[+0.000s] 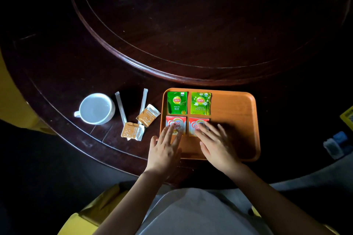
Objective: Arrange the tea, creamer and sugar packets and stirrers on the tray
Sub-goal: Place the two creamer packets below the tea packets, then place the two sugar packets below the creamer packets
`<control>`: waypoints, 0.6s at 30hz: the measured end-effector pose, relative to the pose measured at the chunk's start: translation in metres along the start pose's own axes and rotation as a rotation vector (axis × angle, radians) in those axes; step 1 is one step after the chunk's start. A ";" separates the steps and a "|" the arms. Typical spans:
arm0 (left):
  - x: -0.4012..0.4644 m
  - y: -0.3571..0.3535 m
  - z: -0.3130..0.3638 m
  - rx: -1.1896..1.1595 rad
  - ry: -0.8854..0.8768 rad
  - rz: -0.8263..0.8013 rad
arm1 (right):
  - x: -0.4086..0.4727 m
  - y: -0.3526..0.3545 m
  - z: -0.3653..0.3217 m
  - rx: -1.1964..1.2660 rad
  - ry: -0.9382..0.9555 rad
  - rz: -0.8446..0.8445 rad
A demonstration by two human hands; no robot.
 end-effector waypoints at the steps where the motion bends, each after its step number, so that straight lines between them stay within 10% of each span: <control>1: 0.000 0.001 0.000 -0.001 0.002 0.012 | 0.000 0.001 0.000 0.009 0.002 0.006; 12: -0.038 0.045 -0.070 -0.415 0.278 0.449 | 0.041 0.031 -0.027 0.338 -0.012 0.192; 18: -0.045 0.028 -0.125 -0.479 0.619 0.296 | 0.111 0.020 -0.076 0.188 -0.037 0.006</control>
Point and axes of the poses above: each hand's wrist, its own x-axis towards the middle knuckle, its own y-axis out of the back of the hand, z = x × y, the point moved 7 cm from there along x, towards the middle knuckle, and after that the axes turned 11 degrees about -z, right-handed, at the moved point
